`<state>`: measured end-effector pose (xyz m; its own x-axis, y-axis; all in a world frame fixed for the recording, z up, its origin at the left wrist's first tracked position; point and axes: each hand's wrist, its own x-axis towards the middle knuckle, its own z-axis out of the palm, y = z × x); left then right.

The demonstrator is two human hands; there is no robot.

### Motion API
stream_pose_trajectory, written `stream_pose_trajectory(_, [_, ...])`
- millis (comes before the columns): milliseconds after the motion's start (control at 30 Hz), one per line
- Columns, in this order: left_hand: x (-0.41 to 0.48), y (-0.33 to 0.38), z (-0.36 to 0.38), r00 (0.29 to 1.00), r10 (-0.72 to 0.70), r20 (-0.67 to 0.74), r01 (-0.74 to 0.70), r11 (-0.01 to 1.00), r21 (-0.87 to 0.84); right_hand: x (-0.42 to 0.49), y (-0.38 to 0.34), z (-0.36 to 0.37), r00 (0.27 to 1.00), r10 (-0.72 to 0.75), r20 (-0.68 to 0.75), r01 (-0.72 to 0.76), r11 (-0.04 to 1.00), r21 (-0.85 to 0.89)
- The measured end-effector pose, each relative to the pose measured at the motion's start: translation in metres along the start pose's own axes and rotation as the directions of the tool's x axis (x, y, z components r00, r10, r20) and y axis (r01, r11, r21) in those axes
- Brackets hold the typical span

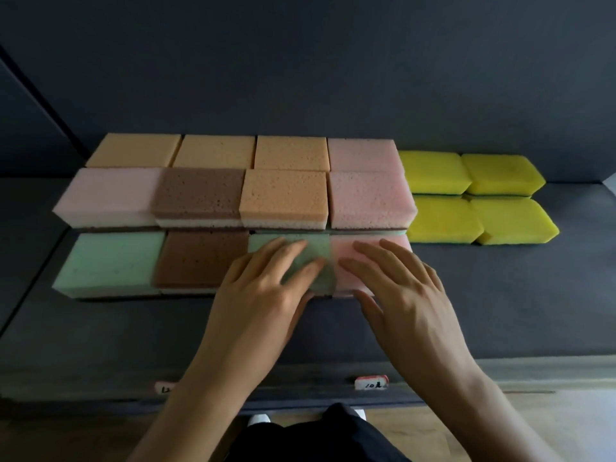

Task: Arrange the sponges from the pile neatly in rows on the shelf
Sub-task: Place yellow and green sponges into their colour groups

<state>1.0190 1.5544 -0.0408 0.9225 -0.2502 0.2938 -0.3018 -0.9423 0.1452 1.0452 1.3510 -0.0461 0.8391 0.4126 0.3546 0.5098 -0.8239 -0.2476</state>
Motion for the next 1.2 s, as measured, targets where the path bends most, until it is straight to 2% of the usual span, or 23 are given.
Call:
stream_pose_trajectory(100, [0.004,0.001,0.001,1.000,-0.016,0.016,0.016,1.000,-0.001,0.006,-0.001,0.004,0.999,0.036,-0.008,-0.036,0.999,0.016])
stream_pose_trajectory(367, [0.004,-0.002,0.004,1.000,-0.003,-0.002,0.003,1.000,-0.025,0.003,0.004,0.002,0.999,-0.013,-0.035,0.014,1.000,0.018])
stream_pose_trajectory(467, [0.008,0.000,0.004,0.999,-0.038,-0.008,0.038,0.999,-0.032,0.007,0.004,0.005,1.000,-0.004,-0.008,0.004,1.000,0.019])
stream_pose_trajectory(567, [0.006,-0.002,0.001,1.000,-0.002,-0.002,0.002,0.999,-0.034,0.006,0.004,0.002,0.999,0.009,0.048,-0.010,1.000,0.012])
stream_pose_trajectory(633, [0.002,-0.005,-0.008,0.999,0.000,-0.041,-0.002,0.998,-0.068,0.006,0.002,-0.005,0.998,0.008,0.065,-0.009,1.000,0.021])
stream_pose_trajectory(733, [0.005,-0.014,-0.025,0.983,-0.021,-0.181,0.004,0.995,-0.097,0.022,-0.007,-0.018,1.000,0.015,-0.019,-0.014,0.997,0.071])
stream_pose_trajectory(800, [0.013,-0.023,-0.031,0.975,-0.033,-0.221,0.018,0.997,-0.071,0.038,-0.012,-0.019,0.997,0.043,-0.062,-0.038,0.997,0.069])
stream_pose_trajectory(900, [0.024,-0.035,-0.032,0.993,-0.058,-0.106,0.061,0.998,0.020,0.053,-0.015,-0.012,0.992,0.123,-0.033,-0.124,0.992,-0.013])
stream_pose_trajectory(1000, [0.028,-0.041,-0.028,0.997,-0.072,0.005,0.072,0.997,0.027,0.058,-0.018,-0.004,0.989,0.143,-0.036,-0.144,0.989,-0.039])
stream_pose_trajectory(1200, [0.030,-0.042,-0.028,1.000,-0.024,0.017,0.023,0.999,0.037,0.057,-0.028,0.000,0.980,0.196,-0.042,-0.197,0.980,-0.035])
